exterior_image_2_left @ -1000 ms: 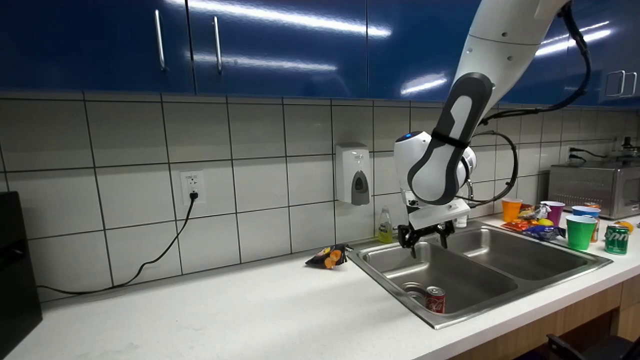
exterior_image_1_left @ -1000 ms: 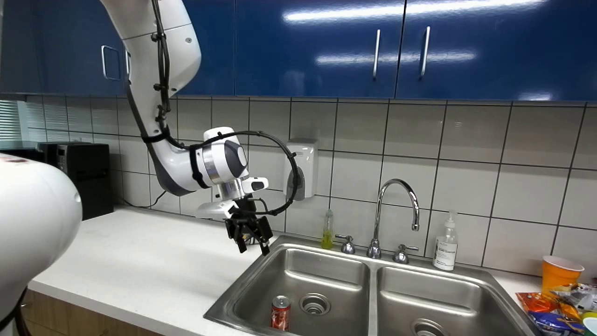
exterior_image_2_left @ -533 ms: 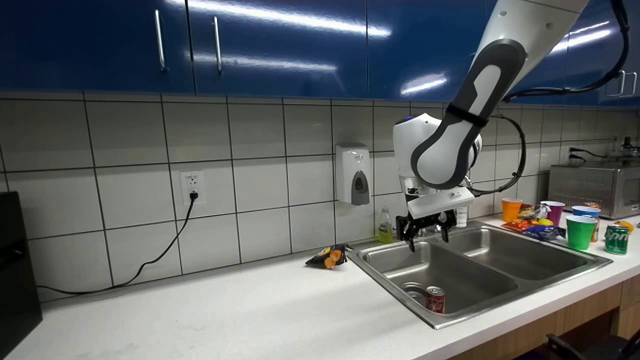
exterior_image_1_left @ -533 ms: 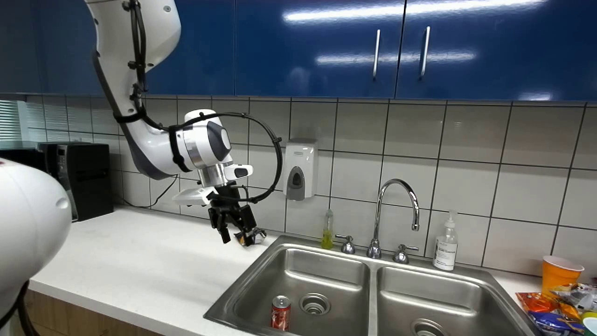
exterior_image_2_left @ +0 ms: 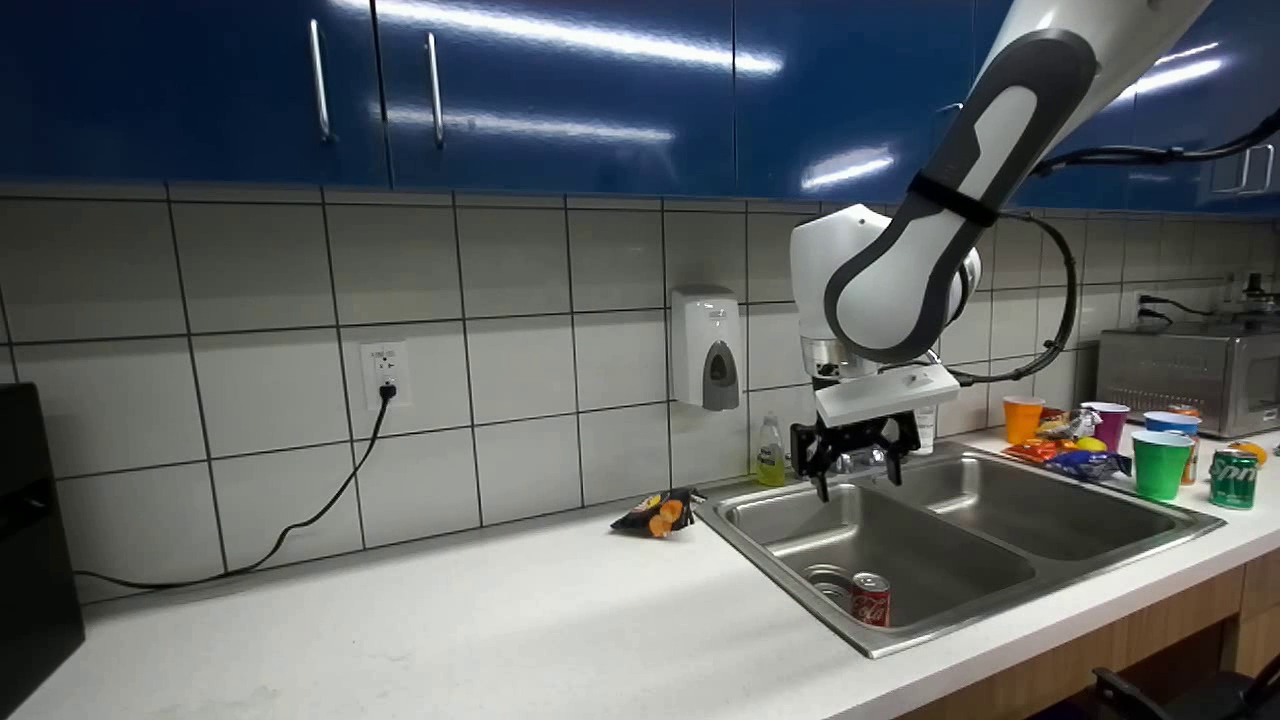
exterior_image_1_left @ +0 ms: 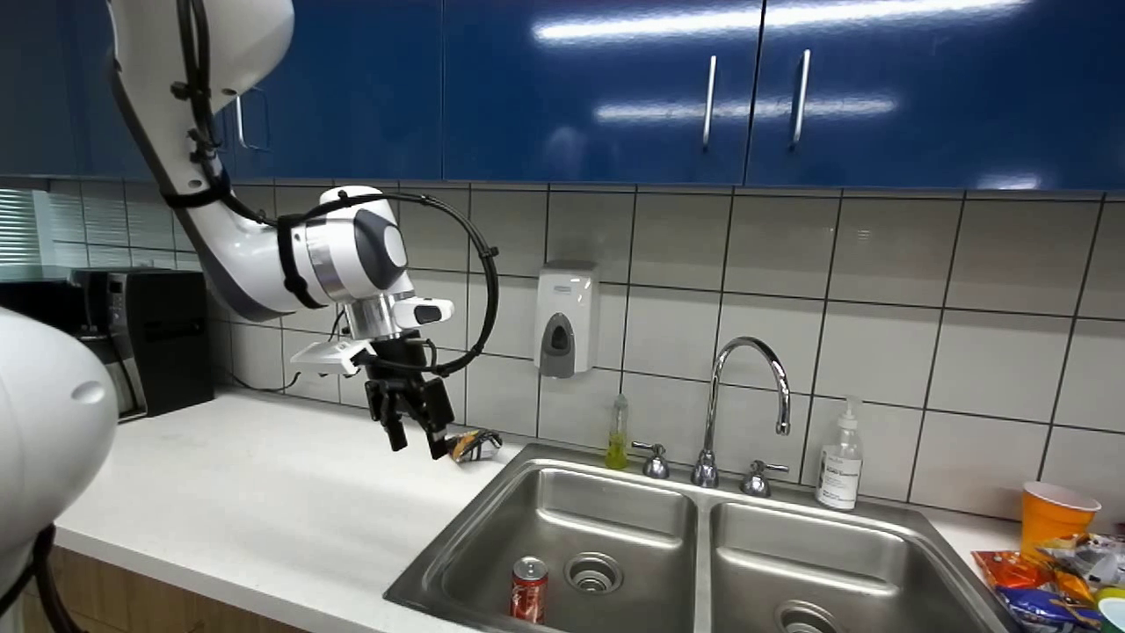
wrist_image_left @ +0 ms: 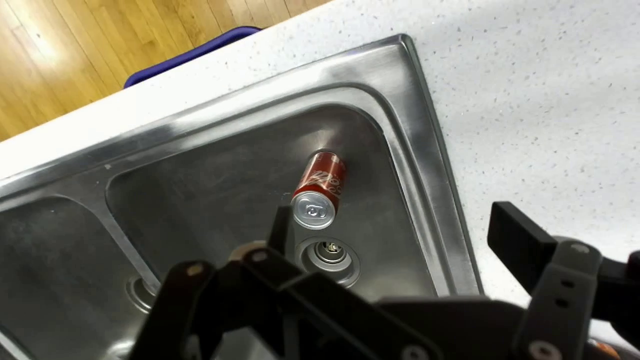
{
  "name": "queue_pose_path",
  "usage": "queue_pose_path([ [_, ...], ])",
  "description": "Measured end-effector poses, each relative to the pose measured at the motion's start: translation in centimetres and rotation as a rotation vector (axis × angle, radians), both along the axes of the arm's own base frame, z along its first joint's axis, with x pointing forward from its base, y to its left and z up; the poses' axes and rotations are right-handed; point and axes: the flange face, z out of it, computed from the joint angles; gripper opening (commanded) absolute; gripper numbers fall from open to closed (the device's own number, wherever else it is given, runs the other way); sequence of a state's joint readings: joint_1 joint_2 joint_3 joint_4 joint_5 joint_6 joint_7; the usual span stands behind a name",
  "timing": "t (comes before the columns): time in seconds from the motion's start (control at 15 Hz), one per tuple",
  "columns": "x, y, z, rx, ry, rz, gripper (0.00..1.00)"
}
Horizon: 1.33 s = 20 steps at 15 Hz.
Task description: Put the red can inside the left sink
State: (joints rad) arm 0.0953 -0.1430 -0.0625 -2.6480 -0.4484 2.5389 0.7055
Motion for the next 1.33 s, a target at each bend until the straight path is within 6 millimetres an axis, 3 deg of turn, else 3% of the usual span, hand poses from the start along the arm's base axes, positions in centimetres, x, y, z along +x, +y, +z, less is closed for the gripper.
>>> queue_pose_path([
  [0.67, -1.2, 1.1, 1.7, 0.023, -0.022, -0.024, 1.00],
  [1.33, -1.2, 1.2, 1.3, 0.022, -0.014, -0.023, 1.00],
])
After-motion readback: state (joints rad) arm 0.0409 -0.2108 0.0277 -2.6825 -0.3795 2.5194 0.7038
